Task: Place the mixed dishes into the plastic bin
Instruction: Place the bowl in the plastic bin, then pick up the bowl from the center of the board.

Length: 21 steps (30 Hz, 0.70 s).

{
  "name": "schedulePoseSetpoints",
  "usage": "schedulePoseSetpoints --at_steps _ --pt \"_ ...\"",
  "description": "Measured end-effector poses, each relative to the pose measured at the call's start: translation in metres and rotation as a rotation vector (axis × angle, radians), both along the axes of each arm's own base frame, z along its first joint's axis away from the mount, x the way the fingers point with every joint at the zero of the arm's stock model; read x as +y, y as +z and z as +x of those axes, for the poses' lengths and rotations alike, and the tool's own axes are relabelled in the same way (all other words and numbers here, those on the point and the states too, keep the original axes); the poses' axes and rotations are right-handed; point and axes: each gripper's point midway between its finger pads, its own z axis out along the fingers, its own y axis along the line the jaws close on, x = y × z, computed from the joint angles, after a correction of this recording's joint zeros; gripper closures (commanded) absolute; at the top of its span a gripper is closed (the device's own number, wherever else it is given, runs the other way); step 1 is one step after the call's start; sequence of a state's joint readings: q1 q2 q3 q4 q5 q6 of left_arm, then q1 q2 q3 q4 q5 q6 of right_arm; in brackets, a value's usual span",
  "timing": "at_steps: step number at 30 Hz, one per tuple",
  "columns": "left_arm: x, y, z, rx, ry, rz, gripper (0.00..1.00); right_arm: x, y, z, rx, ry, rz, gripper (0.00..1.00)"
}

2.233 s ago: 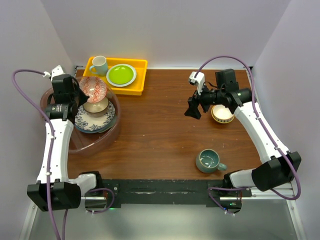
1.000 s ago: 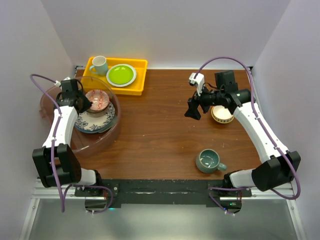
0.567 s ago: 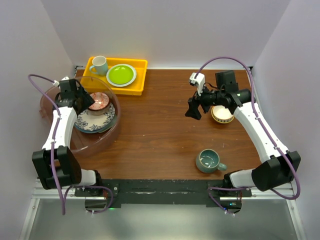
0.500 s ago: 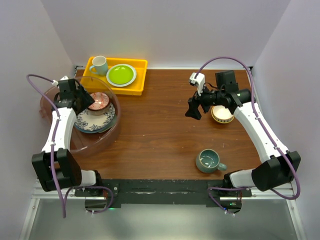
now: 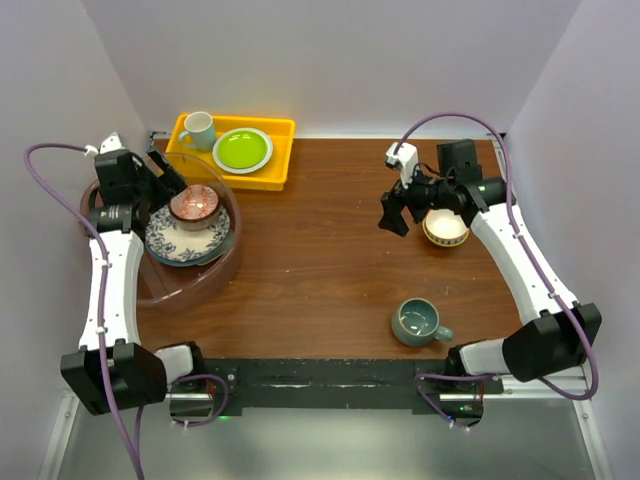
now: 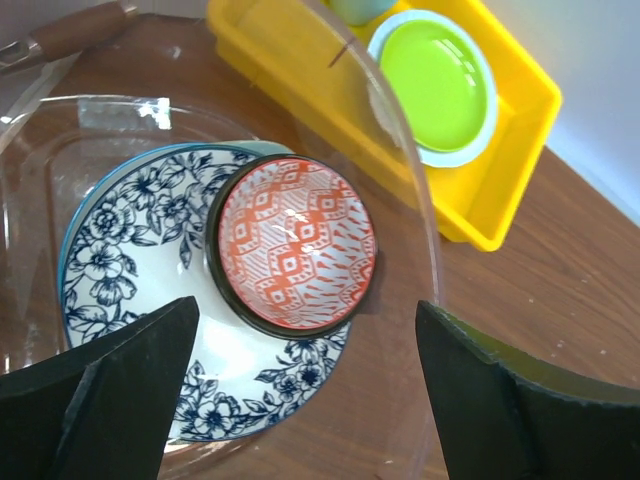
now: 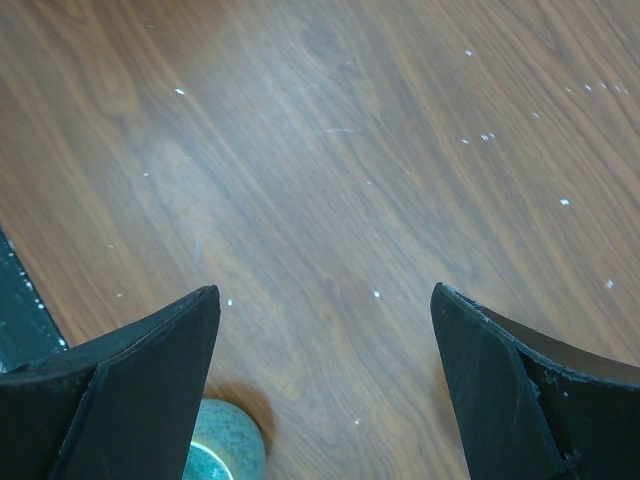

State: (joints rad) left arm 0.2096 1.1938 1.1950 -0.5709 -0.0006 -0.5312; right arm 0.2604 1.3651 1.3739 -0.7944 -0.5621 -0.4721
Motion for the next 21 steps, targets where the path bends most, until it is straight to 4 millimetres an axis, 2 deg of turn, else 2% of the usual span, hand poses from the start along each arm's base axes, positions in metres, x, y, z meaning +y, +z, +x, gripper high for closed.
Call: schedulePoseSetpoints --at_steps 6,12,21 --pt "-0.015 0.023 -0.002 -0.065 -0.069 -0.029 0.0 -0.022 -0.004 0.011 -0.009 -0.077 -0.041 0.08" --pt "-0.036 0.038 -0.006 -0.115 -0.172 -0.078 0.0 -0.045 -0.009 0.02 -0.005 -0.146 -0.072 0.06" --pt "-0.075 0.062 -0.009 -0.218 -0.378 -0.159 0.0 -0.075 -0.037 0.034 0.075 -0.228 -0.112 0.05"
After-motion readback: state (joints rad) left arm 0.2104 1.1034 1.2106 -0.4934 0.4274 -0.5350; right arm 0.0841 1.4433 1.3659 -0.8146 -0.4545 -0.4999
